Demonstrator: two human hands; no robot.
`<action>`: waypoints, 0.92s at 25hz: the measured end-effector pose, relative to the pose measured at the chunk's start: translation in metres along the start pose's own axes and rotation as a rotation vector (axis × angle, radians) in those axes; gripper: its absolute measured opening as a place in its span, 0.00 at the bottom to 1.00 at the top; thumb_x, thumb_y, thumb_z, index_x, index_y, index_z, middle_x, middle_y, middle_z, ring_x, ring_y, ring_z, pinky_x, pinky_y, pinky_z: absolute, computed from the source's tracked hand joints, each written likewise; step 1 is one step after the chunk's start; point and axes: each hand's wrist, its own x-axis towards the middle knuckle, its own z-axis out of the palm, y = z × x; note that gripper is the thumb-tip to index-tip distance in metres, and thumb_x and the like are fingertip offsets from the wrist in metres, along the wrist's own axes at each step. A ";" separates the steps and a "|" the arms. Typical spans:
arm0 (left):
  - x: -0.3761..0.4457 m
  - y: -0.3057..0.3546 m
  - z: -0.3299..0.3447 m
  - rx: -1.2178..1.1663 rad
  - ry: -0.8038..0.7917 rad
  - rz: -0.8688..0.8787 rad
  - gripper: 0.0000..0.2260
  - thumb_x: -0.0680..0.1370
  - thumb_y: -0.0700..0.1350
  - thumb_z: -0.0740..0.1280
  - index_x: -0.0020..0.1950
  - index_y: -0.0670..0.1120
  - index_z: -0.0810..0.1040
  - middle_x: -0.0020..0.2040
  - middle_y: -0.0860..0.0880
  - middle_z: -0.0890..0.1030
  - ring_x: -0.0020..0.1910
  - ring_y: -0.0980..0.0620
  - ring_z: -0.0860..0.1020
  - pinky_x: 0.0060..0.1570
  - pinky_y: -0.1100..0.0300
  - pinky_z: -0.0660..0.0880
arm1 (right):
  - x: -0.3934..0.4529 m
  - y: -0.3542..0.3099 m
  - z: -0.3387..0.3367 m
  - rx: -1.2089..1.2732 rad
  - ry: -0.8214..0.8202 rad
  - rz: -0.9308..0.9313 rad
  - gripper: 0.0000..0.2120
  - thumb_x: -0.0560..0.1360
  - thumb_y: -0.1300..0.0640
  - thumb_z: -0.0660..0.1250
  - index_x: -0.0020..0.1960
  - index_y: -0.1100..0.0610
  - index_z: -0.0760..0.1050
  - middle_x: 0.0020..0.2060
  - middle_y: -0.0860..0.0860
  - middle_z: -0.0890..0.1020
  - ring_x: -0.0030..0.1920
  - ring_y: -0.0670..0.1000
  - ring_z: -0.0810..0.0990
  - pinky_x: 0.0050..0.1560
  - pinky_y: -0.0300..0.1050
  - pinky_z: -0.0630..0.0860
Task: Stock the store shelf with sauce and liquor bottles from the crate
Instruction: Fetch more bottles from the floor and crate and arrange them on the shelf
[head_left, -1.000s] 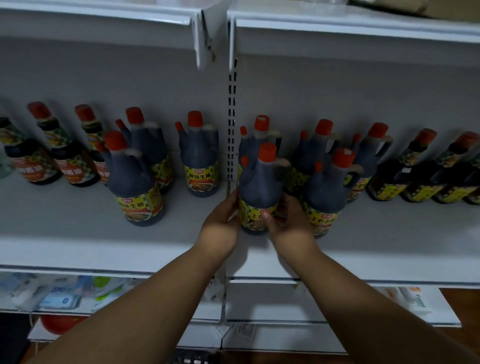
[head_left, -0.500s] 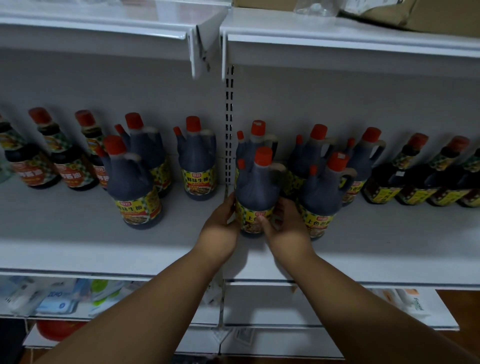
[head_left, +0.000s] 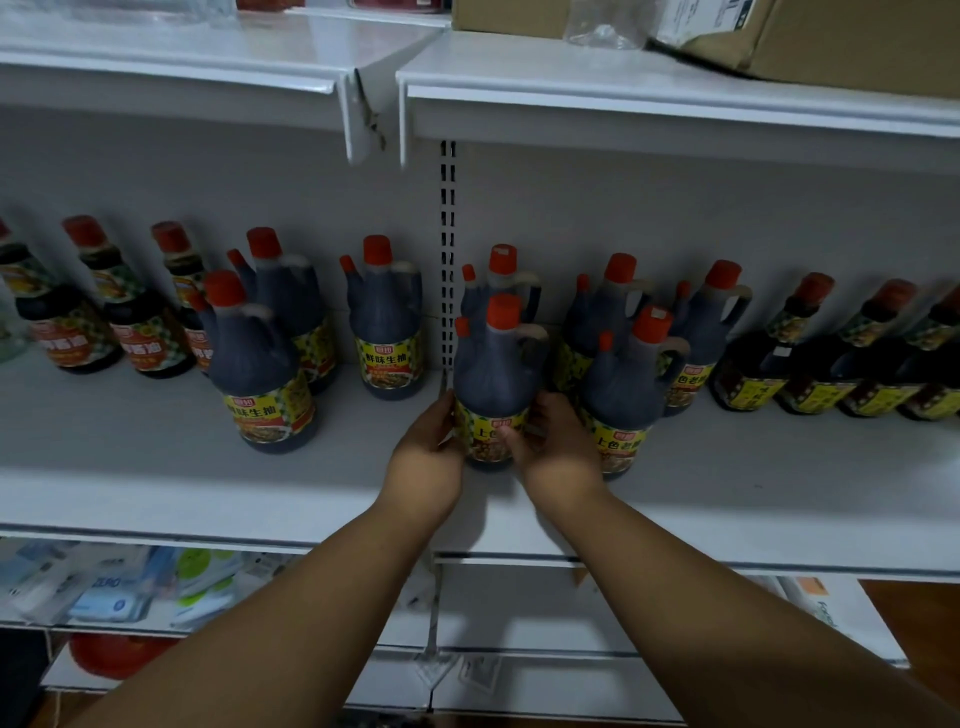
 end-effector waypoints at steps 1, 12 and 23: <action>0.000 0.001 0.000 -0.011 0.002 -0.006 0.23 0.79 0.35 0.63 0.70 0.57 0.71 0.55 0.64 0.77 0.58 0.61 0.75 0.56 0.68 0.69 | 0.001 0.001 0.002 -0.005 0.002 0.012 0.25 0.73 0.53 0.73 0.67 0.54 0.70 0.59 0.50 0.81 0.60 0.52 0.80 0.59 0.51 0.77; 0.004 -0.007 -0.002 -0.046 -0.025 -0.040 0.26 0.77 0.32 0.63 0.73 0.51 0.70 0.61 0.57 0.77 0.61 0.57 0.75 0.63 0.59 0.72 | 0.002 0.004 0.007 -0.003 0.019 0.001 0.28 0.73 0.52 0.73 0.69 0.55 0.67 0.63 0.52 0.79 0.62 0.55 0.78 0.60 0.55 0.76; -0.051 0.005 0.040 0.114 0.235 -0.079 0.16 0.76 0.36 0.64 0.57 0.54 0.73 0.50 0.53 0.80 0.49 0.54 0.78 0.50 0.62 0.71 | -0.043 0.009 -0.050 -0.067 -0.051 0.011 0.14 0.75 0.54 0.71 0.59 0.56 0.76 0.48 0.53 0.81 0.49 0.53 0.79 0.47 0.43 0.73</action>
